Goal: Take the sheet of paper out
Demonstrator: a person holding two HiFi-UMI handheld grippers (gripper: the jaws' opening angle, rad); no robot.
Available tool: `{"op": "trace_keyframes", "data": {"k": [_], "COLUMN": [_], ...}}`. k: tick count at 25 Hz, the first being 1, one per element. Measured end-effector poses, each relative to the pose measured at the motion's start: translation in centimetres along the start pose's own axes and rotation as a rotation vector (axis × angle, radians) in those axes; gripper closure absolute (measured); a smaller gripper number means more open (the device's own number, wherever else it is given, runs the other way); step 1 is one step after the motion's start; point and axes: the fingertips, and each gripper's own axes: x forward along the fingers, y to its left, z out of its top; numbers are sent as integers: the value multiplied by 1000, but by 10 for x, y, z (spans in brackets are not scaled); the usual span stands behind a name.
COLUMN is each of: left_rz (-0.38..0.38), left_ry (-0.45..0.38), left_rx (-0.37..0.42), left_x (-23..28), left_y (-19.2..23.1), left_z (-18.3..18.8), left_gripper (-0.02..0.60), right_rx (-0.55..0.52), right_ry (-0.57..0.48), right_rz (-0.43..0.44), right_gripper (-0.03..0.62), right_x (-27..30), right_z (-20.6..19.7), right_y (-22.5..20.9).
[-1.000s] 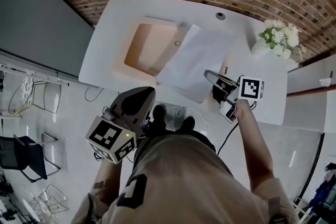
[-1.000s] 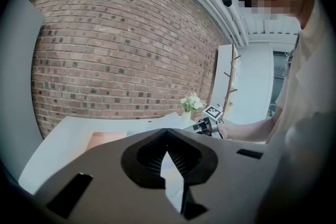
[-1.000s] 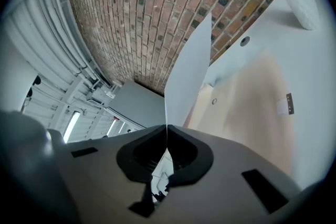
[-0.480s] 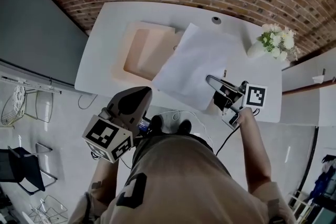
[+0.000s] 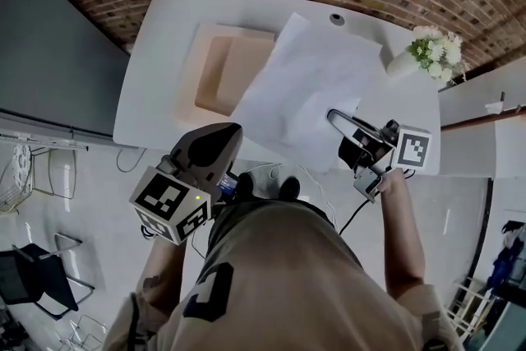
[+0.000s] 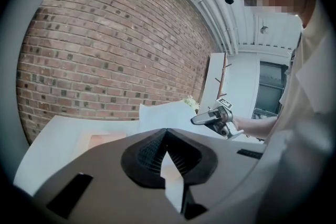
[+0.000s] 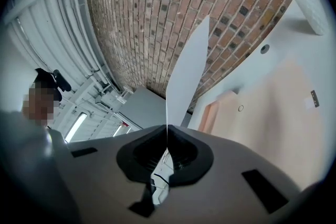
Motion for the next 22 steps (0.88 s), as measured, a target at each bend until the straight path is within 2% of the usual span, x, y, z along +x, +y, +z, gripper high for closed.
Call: {"op": "trace_keyframes", "data": {"k": [8, 11, 22], "left_rz": [-9, -7, 23], "left_ry": [5, 8, 9], "left_rx": [2, 4, 1], "left_x": [1, 2, 2], "left_y": [-3, -8, -15], "left_z": [0, 0, -3], "left_gripper": [568, 568, 568], "right_rx": [-27, -44, -85], "right_ry": [-37, -33, -5], "right_rz": [2, -20, -2], "right_gripper": [569, 569, 569], "right_x": [-13, -21, -23], "right_z": [9, 12, 16], "right_y": [5, 2, 2]}}
